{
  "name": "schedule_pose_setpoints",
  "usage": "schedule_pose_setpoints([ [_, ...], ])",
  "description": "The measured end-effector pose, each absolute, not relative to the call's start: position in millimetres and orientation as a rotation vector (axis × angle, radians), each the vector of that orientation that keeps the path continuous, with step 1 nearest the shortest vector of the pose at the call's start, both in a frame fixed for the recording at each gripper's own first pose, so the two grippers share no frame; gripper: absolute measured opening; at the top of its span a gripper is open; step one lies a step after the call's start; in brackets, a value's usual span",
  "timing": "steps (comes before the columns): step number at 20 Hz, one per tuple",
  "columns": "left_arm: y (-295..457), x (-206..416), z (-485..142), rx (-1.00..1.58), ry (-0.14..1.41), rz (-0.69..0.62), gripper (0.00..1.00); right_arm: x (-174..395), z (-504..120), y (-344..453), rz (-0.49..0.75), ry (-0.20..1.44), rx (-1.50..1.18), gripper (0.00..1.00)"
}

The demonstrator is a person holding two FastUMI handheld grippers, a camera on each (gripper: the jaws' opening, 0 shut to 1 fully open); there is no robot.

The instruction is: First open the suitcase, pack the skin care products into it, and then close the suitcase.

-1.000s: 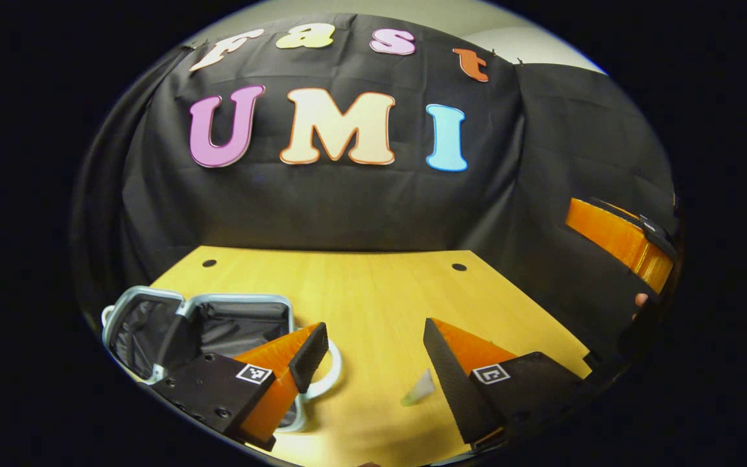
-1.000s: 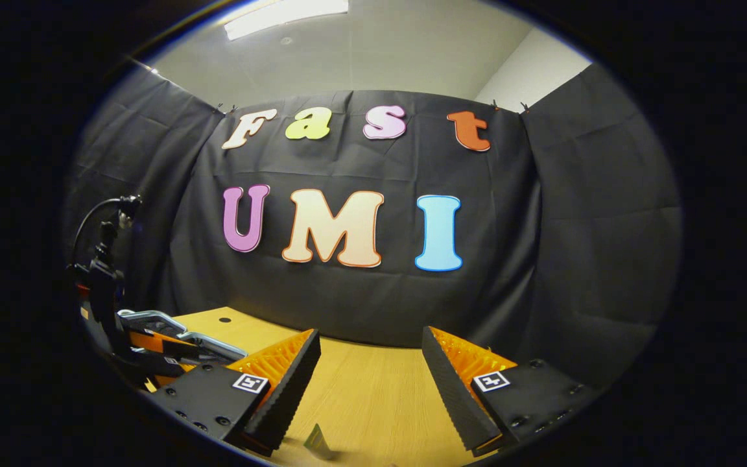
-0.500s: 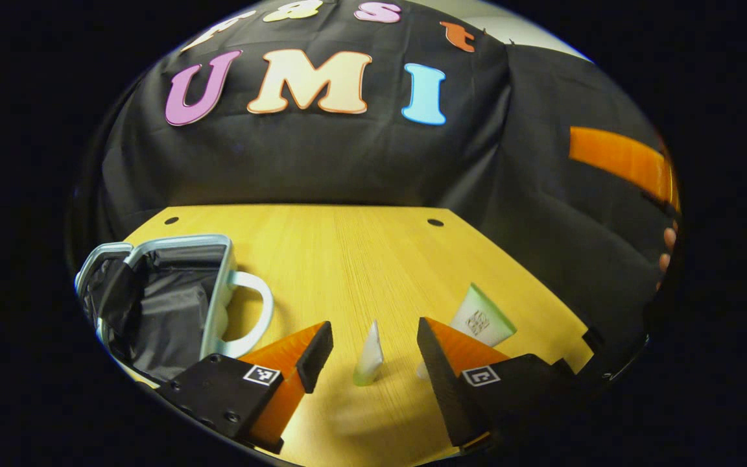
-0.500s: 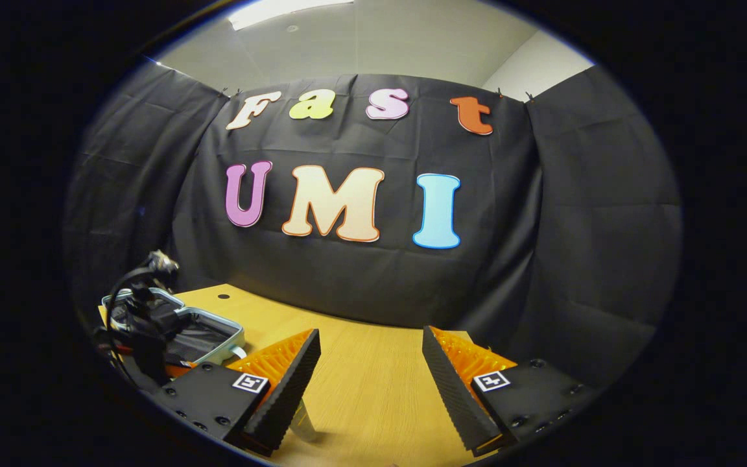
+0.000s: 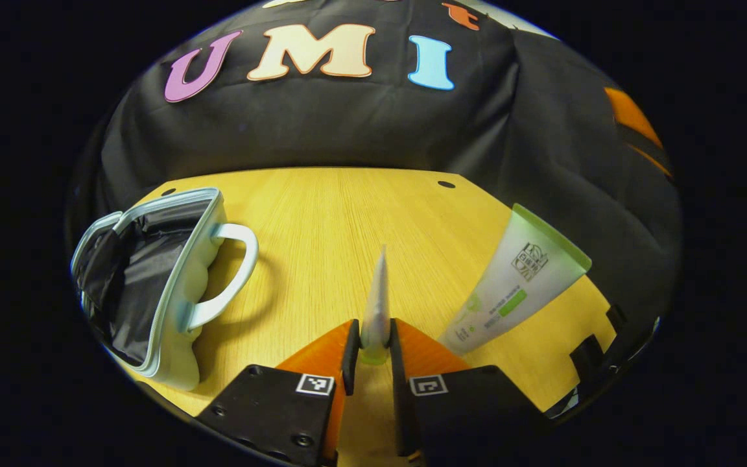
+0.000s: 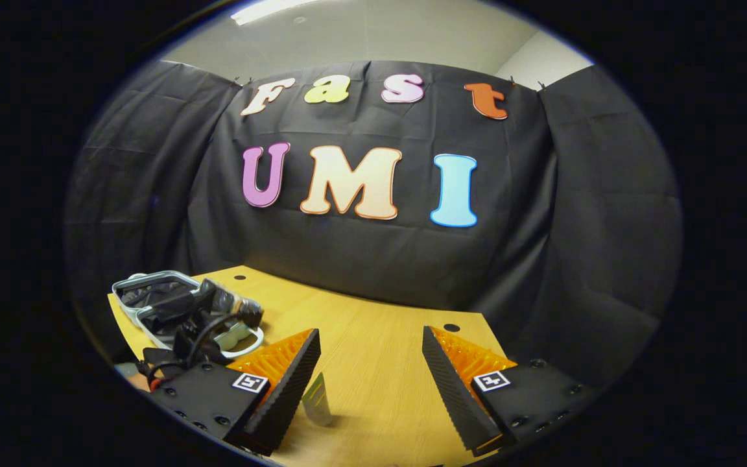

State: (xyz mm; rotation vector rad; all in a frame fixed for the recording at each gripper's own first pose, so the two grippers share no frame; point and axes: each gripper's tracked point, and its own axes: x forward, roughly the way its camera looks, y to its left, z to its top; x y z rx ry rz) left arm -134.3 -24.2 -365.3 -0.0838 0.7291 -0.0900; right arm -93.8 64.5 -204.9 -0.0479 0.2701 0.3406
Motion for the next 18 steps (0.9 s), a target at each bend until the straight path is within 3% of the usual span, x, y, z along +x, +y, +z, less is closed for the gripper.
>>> schedule_pose_setpoints([
  [1,-19,-133,-363,-0.085,0.730,-0.083,0.19,-96,-213,69,0.353,0.281,-0.049,0.99],
  [2,-15,-134,-357,-0.097,0.723,-0.076,0.17,-99,-220,71,0.364,0.290,-0.052,0.99],
  [13,8,-132,-260,-0.076,0.664,-0.068,0.17,-126,-362,111,0.450,0.552,-0.082,0.99],
  [16,13,-133,-247,-0.081,0.663,-0.056,0.17,-132,-400,126,0.509,0.638,-0.096,0.86],
  [17,17,-135,-245,-0.083,0.663,-0.050,0.17,-132,-412,131,0.528,0.672,-0.094,0.75],
  [18,20,-134,-244,-0.087,0.660,-0.042,0.17,-135,-416,132,0.536,0.698,-0.099,0.71],
])
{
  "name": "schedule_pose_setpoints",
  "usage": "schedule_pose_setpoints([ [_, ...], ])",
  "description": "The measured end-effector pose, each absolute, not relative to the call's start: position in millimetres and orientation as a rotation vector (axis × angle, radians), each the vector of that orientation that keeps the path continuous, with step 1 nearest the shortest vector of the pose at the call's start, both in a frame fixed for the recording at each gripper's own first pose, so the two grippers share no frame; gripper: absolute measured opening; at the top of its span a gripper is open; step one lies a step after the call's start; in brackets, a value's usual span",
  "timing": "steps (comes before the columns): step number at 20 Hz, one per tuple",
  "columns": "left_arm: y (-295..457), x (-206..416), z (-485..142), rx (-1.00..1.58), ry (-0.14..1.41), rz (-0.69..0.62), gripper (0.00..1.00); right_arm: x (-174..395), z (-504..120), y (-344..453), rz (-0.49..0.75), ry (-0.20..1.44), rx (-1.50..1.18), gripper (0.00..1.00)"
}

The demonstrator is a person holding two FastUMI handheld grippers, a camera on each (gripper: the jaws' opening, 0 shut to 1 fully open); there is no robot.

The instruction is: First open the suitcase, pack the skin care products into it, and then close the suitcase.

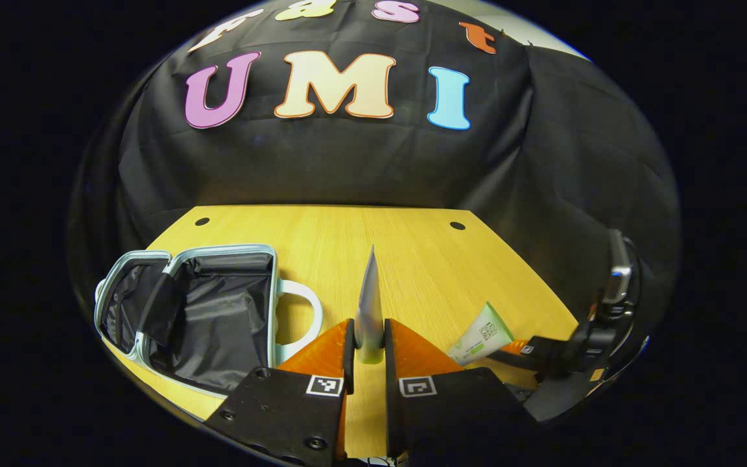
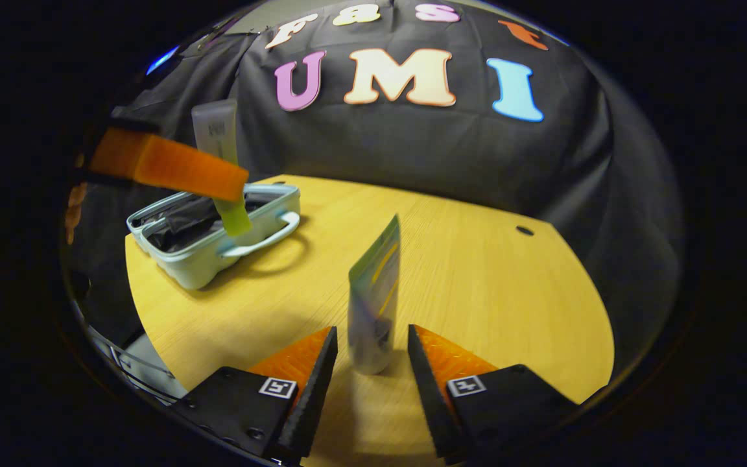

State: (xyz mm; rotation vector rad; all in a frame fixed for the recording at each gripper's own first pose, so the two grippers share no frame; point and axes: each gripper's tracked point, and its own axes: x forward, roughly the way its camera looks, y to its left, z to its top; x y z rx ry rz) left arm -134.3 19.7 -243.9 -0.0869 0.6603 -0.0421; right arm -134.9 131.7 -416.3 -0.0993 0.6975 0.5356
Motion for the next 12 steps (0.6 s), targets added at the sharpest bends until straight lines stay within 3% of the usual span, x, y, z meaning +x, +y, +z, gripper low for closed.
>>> schedule_pose_setpoints([
  [3,30,-141,-248,-0.100,0.680,-0.020,0.17,-131,-417,133,0.537,0.698,-0.071,0.53],
  [12,83,-159,-264,-0.101,0.761,0.037,0.17,-124,-408,140,0.535,0.749,-0.017,0.39],
])
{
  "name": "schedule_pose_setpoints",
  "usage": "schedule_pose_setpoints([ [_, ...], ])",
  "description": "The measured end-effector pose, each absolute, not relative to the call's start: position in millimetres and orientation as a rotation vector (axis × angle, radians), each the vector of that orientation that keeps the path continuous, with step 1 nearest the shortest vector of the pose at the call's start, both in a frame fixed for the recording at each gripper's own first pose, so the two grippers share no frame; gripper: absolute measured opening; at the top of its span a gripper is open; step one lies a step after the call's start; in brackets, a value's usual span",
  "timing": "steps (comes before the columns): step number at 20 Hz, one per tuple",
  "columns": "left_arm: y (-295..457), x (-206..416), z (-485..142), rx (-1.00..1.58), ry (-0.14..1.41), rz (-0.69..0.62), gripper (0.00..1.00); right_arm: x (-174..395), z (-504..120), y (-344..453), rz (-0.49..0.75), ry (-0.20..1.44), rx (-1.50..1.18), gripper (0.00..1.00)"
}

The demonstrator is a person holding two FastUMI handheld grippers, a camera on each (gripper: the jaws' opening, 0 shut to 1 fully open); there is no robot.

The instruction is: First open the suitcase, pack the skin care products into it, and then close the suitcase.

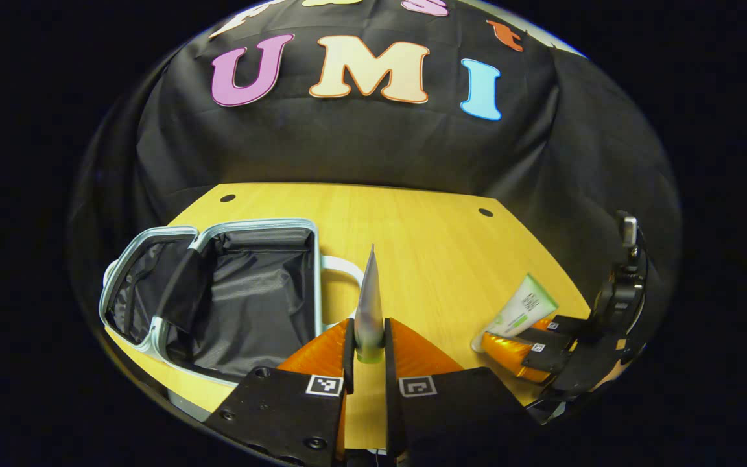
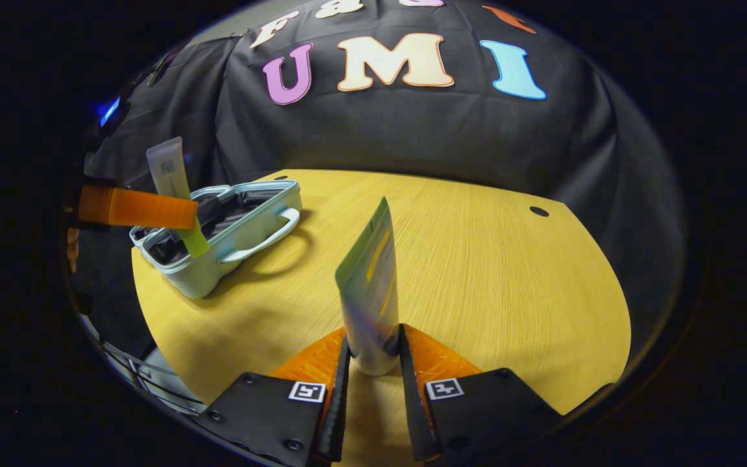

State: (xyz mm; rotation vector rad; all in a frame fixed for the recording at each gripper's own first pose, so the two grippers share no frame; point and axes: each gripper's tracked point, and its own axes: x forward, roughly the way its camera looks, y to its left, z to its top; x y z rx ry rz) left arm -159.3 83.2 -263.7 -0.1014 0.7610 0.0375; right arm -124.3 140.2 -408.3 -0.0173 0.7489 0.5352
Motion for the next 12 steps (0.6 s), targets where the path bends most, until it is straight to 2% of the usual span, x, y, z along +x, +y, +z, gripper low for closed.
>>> schedule_pose_setpoints([
  [1,93,-161,-263,-0.101,0.769,0.045,0.17,-123,-401,142,0.536,0.747,-0.008,0.41],
  [2,103,-163,-262,-0.097,0.782,0.057,0.17,-120,-391,144,0.534,0.742,0.004,0.39],
  [4,127,-167,-264,-0.084,0.808,0.082,0.17,-120,-366,159,0.552,0.732,0.036,0.41],
  [5,139,-170,-265,-0.078,0.825,0.093,0.17,-121,-355,170,0.575,0.747,0.062,0.39],
  [9,193,-178,-283,-0.069,0.929,0.149,0.17,-127,-315,228,0.668,0.809,0.205,0.42],
  [10,205,-180,-291,-0.080,0.968,0.159,0.17,-130,-308,242,0.683,0.824,0.234,0.39],
  [11,214,-180,-298,-0.091,0.995,0.162,0.17,-134,-306,258,0.704,0.843,0.255,0.41],
  [12,222,-181,-306,-0.102,1.035,0.158,0.17,-137,-302,273,0.722,0.858,0.274,0.38],
])
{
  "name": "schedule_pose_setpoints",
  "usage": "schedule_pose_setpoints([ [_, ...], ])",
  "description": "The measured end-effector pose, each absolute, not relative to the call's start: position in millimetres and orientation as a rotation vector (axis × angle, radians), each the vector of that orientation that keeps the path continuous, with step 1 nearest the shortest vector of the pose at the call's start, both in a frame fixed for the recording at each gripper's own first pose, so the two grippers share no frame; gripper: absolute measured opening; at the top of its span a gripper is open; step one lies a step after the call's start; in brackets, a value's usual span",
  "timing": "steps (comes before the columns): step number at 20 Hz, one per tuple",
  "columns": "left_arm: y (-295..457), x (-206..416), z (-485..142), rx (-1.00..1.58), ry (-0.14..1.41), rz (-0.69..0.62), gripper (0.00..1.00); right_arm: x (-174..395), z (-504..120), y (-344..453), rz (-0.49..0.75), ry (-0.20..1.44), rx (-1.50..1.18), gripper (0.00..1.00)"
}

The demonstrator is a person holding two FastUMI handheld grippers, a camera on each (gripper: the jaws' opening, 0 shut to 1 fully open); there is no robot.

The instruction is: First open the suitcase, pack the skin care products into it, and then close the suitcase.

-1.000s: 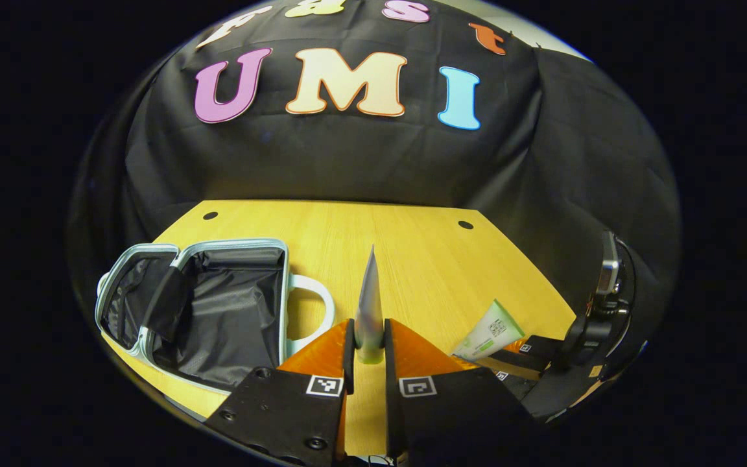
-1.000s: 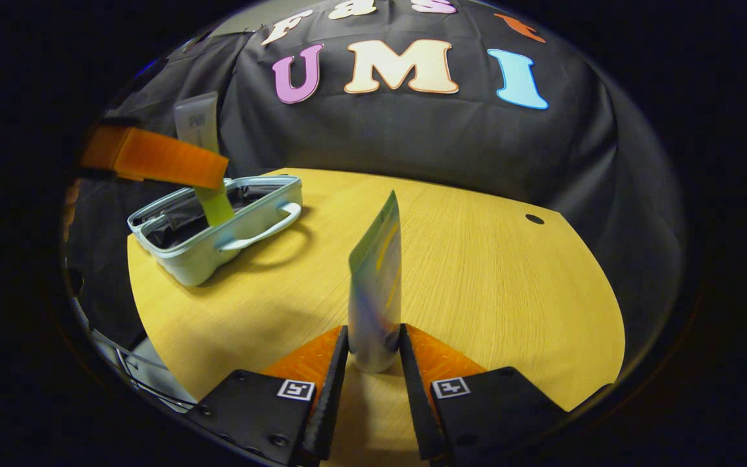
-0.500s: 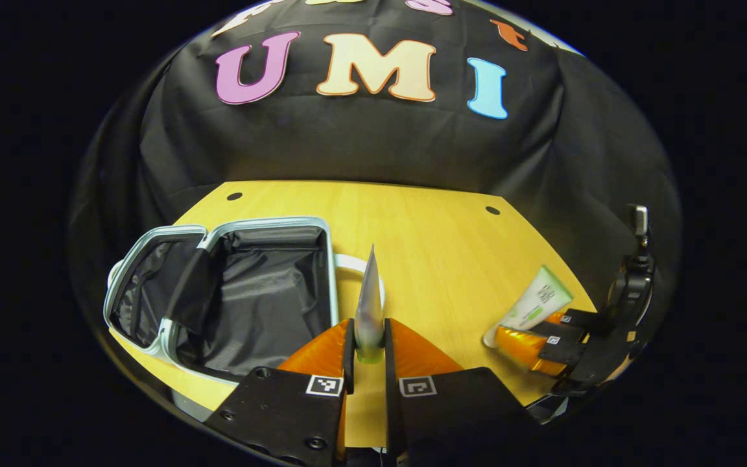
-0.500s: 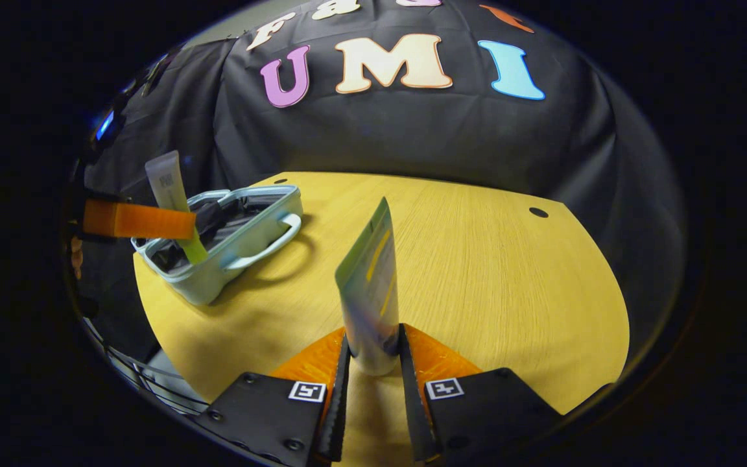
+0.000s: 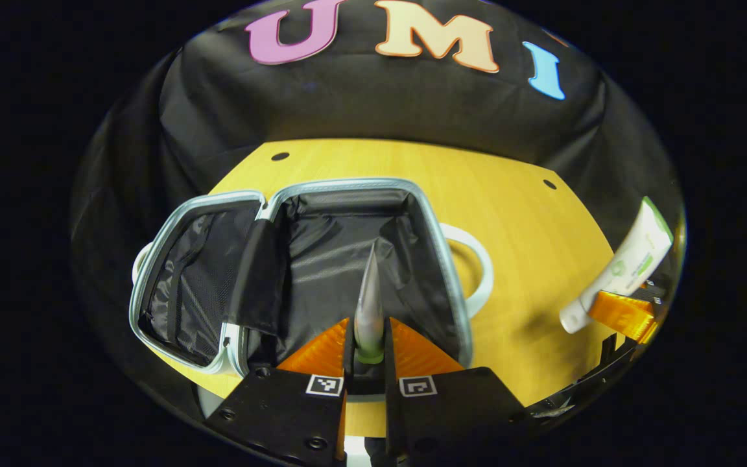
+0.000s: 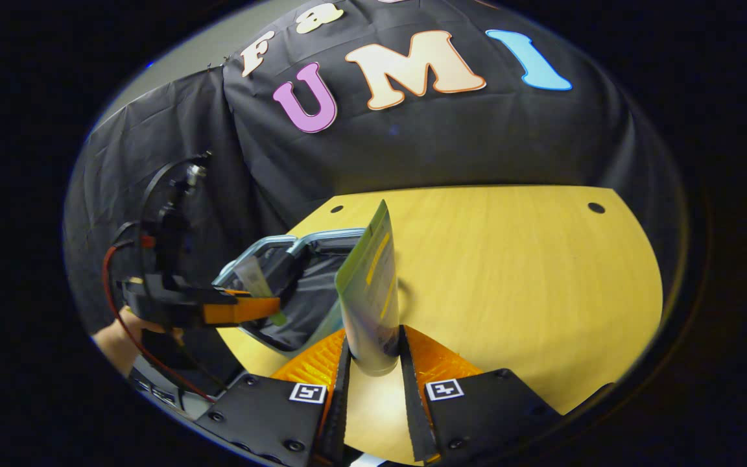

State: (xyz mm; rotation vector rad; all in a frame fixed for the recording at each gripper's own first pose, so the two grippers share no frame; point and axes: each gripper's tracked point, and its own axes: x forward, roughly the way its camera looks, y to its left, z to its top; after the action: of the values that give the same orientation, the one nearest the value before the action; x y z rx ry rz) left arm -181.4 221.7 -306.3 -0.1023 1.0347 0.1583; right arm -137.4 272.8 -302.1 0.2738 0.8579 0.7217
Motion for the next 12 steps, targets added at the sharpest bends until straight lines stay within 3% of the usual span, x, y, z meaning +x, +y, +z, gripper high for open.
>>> schedule_pose_setpoints([
  [5,252,-192,-347,-0.146,1.204,0.138,0.17,-159,-302,337,0.795,0.996,0.342,0.41],
  [6,253,-192,-352,-0.161,1.220,0.123,0.17,-161,-307,345,0.797,1.013,0.337,0.38],
  [9,258,-183,-357,-0.172,1.223,0.076,0.18,-169,-320,372,0.802,1.080,0.330,0.41],
  [11,261,-176,-356,-0.174,1.212,0.049,0.28,-172,-331,385,0.795,1.130,0.315,0.38],
  [12,261,-171,-352,-0.189,1.196,0.037,0.48,-173,-338,390,0.784,1.151,0.300,0.41],
])
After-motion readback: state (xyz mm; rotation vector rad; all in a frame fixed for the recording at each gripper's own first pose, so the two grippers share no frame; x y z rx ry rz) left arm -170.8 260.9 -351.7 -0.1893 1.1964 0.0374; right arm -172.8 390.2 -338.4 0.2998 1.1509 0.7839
